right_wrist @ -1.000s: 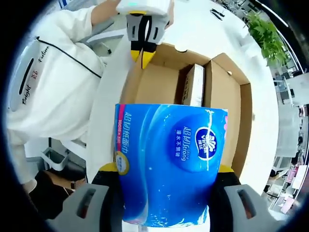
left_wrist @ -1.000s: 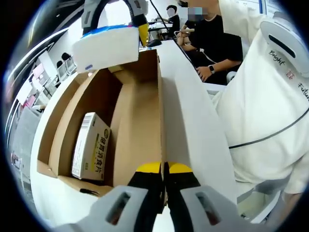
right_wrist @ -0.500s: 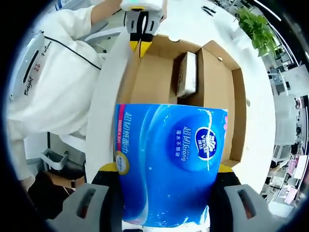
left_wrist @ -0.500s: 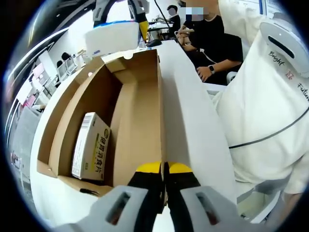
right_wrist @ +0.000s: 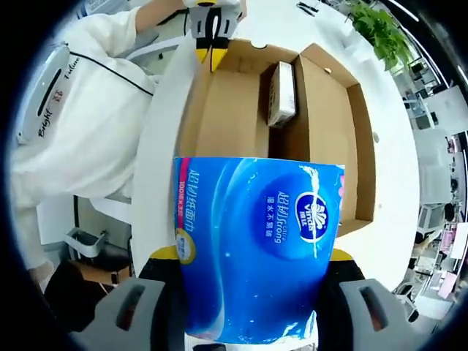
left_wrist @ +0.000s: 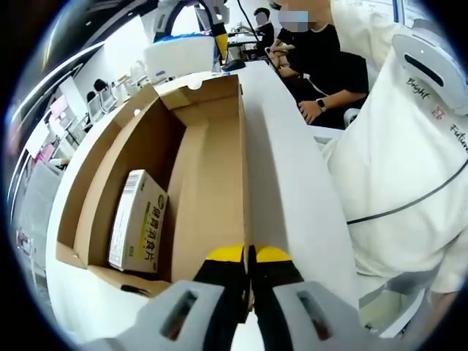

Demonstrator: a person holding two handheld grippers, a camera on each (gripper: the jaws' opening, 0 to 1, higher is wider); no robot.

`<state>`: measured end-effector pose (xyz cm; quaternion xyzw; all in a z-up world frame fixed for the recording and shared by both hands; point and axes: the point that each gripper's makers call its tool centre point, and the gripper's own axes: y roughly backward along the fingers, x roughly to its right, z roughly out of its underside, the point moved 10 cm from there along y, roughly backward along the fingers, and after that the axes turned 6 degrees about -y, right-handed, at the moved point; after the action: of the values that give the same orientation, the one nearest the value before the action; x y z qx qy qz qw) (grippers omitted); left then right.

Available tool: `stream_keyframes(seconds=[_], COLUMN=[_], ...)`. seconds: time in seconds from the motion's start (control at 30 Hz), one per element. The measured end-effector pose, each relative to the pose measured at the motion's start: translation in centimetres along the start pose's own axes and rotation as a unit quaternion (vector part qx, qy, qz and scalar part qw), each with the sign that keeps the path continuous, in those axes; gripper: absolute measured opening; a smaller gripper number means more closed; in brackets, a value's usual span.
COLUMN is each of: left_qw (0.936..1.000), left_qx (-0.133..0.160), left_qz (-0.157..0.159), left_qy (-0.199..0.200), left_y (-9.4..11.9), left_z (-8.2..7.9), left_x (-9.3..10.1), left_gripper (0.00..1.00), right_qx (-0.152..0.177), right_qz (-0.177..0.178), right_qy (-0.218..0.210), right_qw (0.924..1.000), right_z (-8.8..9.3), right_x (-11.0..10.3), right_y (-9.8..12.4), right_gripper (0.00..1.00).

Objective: Operate the shoe box by opening the lid, removing the specified soft item, and placing it in the target area until the item is outside and the box remains undamaged.

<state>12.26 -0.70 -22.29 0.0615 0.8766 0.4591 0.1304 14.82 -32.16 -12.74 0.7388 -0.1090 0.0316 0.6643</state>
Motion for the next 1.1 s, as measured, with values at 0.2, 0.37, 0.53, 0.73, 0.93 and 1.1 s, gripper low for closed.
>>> stream_keyframes(seconds=[0.2, 0.37, 0.53, 0.73, 0.93, 1.1], left_qw=[1.0, 1.0, 1.0, 1.0, 1.0, 1.0], left_qx=[0.001, 0.001, 0.0, 0.0, 0.0, 0.0], left_qz=[0.0, 0.0, -0.001, 0.0, -0.001, 0.0], left_qy=[0.0, -0.001, -0.001, 0.0, 0.0, -0.001], left_y=[0.0, 0.0, 0.0, 0.0, 0.0, 0.0], left_z=[0.1, 0.1, 0.1, 0.1, 0.1, 0.1], left_x=[0.0, 0.0, 0.0, 0.0, 0.0, 0.0], left_gripper=[0.01, 0.01, 0.01, 0.01, 0.01, 0.01], right_qx=[-0.013, -0.018, -0.027, -0.029, -0.042, -0.041], right_qz=[0.002, 0.002, 0.005, 0.005, 0.003, 0.001], right_qy=[-0.001, -0.005, -0.01, -0.017, -0.024, -0.029], right_qw=[0.9999, 0.9998, 0.9996, 0.9994, 0.9988, 0.9987], right_z=[0.8, 2.0, 3.3, 4.3, 5.5, 6.0], right_x=[0.2, 0.0, -0.1, -0.1, -0.3, -0.3], right_y=[0.0, -0.2, -0.4, -0.4, -1.0, -1.3], right_gripper=[0.7, 0.7, 0.7, 0.7, 0.7, 0.7])
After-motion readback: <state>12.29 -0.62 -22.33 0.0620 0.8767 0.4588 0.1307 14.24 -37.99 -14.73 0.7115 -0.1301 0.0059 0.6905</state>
